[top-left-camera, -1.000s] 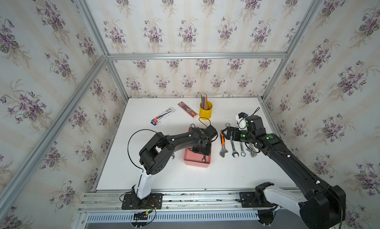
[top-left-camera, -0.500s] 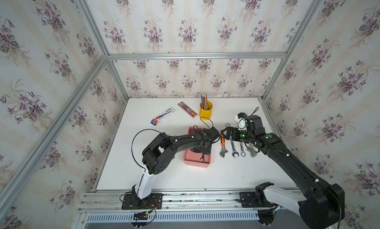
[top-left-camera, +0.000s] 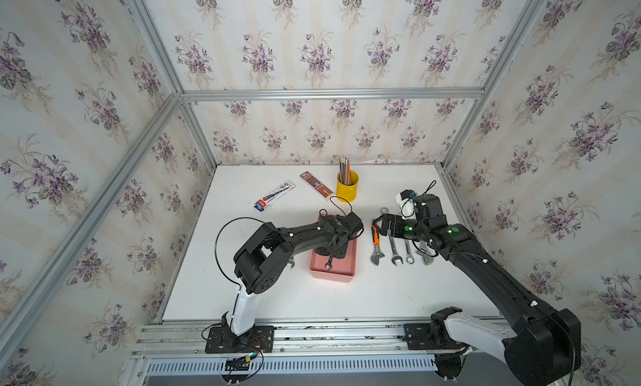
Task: Take out the wrench from the storage box
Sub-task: Pick up the wrench from the storage box.
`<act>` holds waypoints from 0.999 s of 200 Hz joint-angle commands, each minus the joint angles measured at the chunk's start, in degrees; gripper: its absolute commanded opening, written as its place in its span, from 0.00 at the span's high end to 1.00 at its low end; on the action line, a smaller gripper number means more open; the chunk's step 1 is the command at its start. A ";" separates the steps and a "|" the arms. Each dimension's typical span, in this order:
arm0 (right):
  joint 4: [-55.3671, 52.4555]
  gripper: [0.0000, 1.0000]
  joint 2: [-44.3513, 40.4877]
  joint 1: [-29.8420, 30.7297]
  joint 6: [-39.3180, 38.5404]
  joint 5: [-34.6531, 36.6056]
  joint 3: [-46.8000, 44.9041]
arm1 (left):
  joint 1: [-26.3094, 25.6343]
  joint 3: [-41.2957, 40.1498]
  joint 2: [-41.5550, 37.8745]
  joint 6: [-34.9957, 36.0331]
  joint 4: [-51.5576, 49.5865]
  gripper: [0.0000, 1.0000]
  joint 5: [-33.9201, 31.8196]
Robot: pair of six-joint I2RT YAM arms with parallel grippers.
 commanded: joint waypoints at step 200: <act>0.80 0.00 0.05 -0.08 -0.66 -0.36 0.06 | 0.65 3.97 0.21 3.30 -6.94 0.84 4.97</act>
